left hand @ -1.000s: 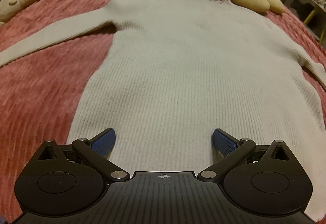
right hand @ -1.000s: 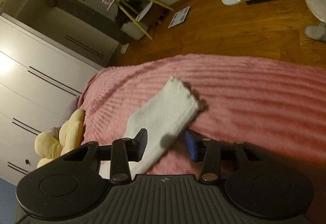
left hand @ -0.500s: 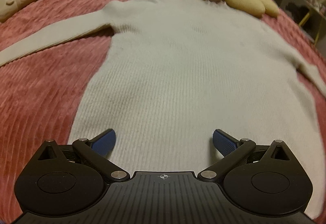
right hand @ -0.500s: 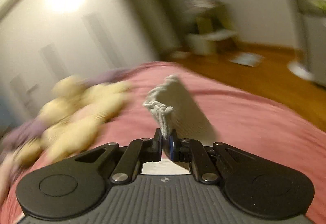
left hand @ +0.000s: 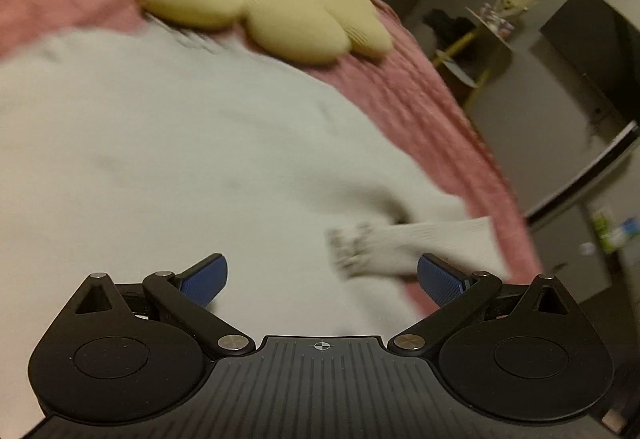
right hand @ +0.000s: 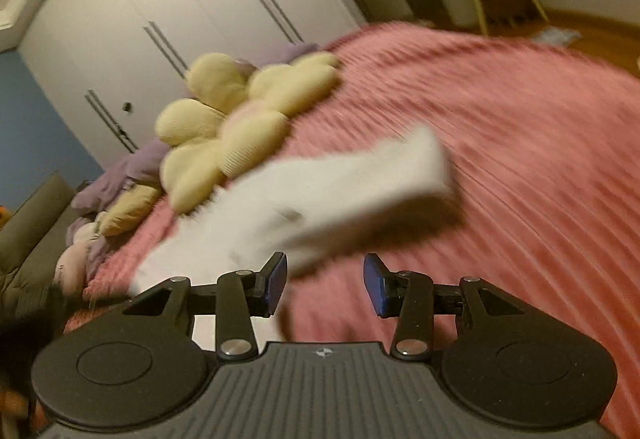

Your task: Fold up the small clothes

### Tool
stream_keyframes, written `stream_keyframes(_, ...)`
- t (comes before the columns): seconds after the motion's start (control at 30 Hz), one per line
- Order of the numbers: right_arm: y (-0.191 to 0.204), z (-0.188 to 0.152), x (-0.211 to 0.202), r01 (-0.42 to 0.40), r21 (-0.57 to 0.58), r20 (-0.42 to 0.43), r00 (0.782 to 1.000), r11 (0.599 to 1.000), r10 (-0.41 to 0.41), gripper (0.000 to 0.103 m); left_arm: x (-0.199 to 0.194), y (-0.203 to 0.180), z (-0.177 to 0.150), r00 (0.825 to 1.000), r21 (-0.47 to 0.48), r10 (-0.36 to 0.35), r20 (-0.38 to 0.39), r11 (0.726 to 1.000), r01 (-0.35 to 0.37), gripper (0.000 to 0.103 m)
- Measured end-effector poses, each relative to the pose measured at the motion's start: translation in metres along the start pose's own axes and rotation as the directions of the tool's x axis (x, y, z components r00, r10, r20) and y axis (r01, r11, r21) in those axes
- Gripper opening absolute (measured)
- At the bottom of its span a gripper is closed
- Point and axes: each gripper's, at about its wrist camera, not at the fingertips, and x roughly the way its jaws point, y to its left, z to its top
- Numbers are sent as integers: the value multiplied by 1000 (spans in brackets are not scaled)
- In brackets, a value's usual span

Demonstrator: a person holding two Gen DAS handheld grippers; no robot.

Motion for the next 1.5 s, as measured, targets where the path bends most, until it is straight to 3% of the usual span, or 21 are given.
stream_keyframes(0.17,-27,-14,-16,11,24,-4,1000,1000,-11,42,47,-7,16,993,-96,-69,-91,994,61,101)
stream_keyframes(0.3,-35,-13,-16,2,39,10,1000,999,-3,43,70,-9,18,978,-181,-138,-159,977,109,77)
stream_keyframes(0.4,-36,-14,-13,-8,52,17,1000,999,7,45,82,-13,16,973,-166,-125,-196,982,93,72)
stream_keyframes(0.47,-35,-15,-13,-10,53,24,1000,999,9,46,84,-11,16,973,-176,-119,-197,981,84,54)
stream_keyframes(0.53,-35,-15,-14,-15,54,27,1000,998,14,46,83,-7,17,971,-206,-142,-192,973,101,22)
stream_keyframes(0.57,-35,-15,-15,-19,56,26,1000,998,17,46,82,-7,18,971,-210,-147,-189,972,106,18)
stream_keyframes(0.63,-35,-14,-15,-22,61,25,999,998,20,46,74,-14,22,978,-173,-131,-161,980,103,17)
stream_keyframes(0.8,-27,-11,-16,-57,56,27,998,997,55,46,23,-40,43,995,55,-96,-12,994,96,16)
stream_keyframes(0.9,-16,-10,-14,-94,40,18,995,995,93,47,-21,-35,56,992,150,-43,119,988,25,16)
stream_keyframes(0.97,-9,-9,-9,-123,34,2,992,992,123,48,-48,-19,61,977,187,30,211,980,-71,16)
stream_keyframes(1.07,5,-9,1,-157,15,-23,987,988,157,51,-69,23,61,954,141,165,250,969,-204,16)
stream_keyframes(1.17,16,-9,14,-180,6,-50,982,984,180,51,-73,75,54,919,50,317,234,940,-337,17)
stream_keyframes(1.27,24,-7,31,-194,18,-79,978,981,195,51,-69,117,45,904,-21,387,184,921,-390,23)
stream_keyframes(1.3,28,-5,37,-198,20,-89,976,980,200,51,-68,127,42,909,-46,381,167,924,-379,26)
stream_keyframes(1.4,39,-1,53,-201,17,-103,974,979,202,51,-63,153,36,938,-147,321,134,942,-302,61)
stream_keyframes(1.5,45,4,69,-200,39,-123,971,979,203,51,-58,177,36,965,-278,223,138,944,-179,63)
